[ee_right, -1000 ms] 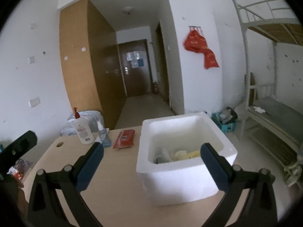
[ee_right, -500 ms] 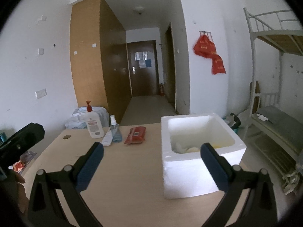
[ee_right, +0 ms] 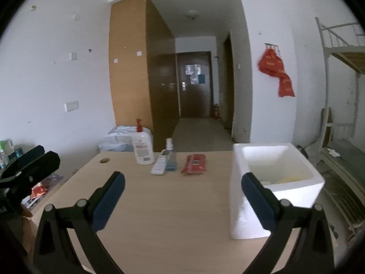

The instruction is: Organize soft objects

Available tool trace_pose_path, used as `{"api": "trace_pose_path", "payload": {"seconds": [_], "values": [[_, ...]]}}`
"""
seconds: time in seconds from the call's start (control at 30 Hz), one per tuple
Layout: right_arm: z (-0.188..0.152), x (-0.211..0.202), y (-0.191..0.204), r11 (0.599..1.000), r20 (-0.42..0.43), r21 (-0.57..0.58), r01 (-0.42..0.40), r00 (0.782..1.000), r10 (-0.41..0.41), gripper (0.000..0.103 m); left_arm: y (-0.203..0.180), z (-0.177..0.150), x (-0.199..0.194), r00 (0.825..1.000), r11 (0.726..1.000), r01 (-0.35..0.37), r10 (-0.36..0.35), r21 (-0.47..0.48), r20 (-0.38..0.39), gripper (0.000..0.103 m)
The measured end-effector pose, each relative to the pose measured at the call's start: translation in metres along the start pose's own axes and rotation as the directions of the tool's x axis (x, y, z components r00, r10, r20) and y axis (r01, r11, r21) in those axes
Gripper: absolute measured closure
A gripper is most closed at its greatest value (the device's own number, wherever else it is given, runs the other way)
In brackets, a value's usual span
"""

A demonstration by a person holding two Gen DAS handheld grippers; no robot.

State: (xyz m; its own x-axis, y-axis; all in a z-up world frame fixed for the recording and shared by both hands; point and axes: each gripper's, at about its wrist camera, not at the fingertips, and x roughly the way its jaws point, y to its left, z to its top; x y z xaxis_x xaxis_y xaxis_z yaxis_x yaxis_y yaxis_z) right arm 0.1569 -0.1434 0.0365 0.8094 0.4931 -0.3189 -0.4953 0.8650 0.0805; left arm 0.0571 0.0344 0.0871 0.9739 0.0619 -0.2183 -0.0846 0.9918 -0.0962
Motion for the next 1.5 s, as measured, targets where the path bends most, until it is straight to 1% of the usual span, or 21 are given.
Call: {"api": "trace_pose_path", "payload": {"seconds": [0.13, 0.23, 0.4, 0.53, 0.6, 0.7, 0.83, 1.0, 1.13, 1.2, 1.4, 1.5], "values": [[-0.003, 0.004, 0.017, 0.999, 0.004, -0.008, -0.042, 0.999, 0.042, 0.0, 0.016, -0.002, -0.014, 0.999, 0.999, -0.05, 0.05, -0.004, 0.014, 0.0], [-0.008, 0.008, 0.027, 0.997, -0.005, -0.007, -0.074, 0.997, 0.074, 0.0, 0.025, -0.006, -0.019, 0.997, 0.997, -0.075, 0.075, -0.009, 0.007, 0.0], [-0.02, 0.008, 0.042, 0.997, -0.002, -0.029, -0.066, 0.998, 0.066, 0.0, 0.04, -0.019, -0.025, 0.994, 0.994, -0.108, 0.108, -0.029, 0.0, 0.0], [-0.031, 0.01, 0.047, 0.998, -0.015, -0.011, -0.065, 0.998, 0.065, 0.0, 0.05, -0.032, -0.024, 0.994, 0.993, -0.109, 0.108, -0.049, -0.012, 0.0], [-0.035, 0.009, 0.047, 0.998, -0.01, -0.012, -0.058, 0.998, 0.058, 0.0, 0.052, -0.039, -0.023, 0.995, 0.993, -0.101, 0.1, -0.058, -0.02, 0.0], [-0.042, 0.006, 0.046, 0.997, 0.003, -0.006, -0.071, 0.997, 0.071, 0.0, 0.052, -0.047, -0.02, 0.995, 0.994, -0.093, 0.091, -0.062, -0.031, 0.0], [-0.051, 0.004, 0.046, 0.999, 0.012, -0.019, -0.044, 0.999, 0.045, 0.0, 0.05, -0.057, -0.021, 0.995, 0.993, -0.104, 0.104, -0.051, -0.015, 0.0], [-0.068, 0.0, 0.045, 0.999, 0.026, -0.015, -0.032, 0.999, 0.032, 0.0, 0.049, -0.07, -0.022, 0.995, 0.994, -0.099, 0.099, -0.052, 0.002, 0.0], [-0.08, 0.001, 0.045, 1.0, 0.018, -0.019, -0.003, 1.0, 0.004, 0.0, 0.048, -0.08, -0.023, 0.997, 0.996, -0.079, 0.08, -0.032, 0.012, 0.0], [-0.085, -0.003, 0.043, 1.0, 0.023, -0.017, 0.007, 1.0, -0.006, 0.0, 0.045, -0.086, -0.023, 0.996, 0.996, -0.085, 0.085, -0.023, 0.017, 0.0], [-0.099, -0.011, 0.041, 0.999, 0.034, -0.015, 0.048, 0.998, -0.047, 0.0, 0.044, -0.101, -0.017, 0.996, 0.996, -0.09, 0.09, -0.014, -0.015, 0.0], [-0.102, -0.014, 0.041, 0.999, 0.029, -0.01, 0.048, 0.998, -0.048, 0.0, 0.044, -0.106, -0.016, 0.996, 0.997, -0.08, 0.079, -0.018, -0.034, 0.0]]}}
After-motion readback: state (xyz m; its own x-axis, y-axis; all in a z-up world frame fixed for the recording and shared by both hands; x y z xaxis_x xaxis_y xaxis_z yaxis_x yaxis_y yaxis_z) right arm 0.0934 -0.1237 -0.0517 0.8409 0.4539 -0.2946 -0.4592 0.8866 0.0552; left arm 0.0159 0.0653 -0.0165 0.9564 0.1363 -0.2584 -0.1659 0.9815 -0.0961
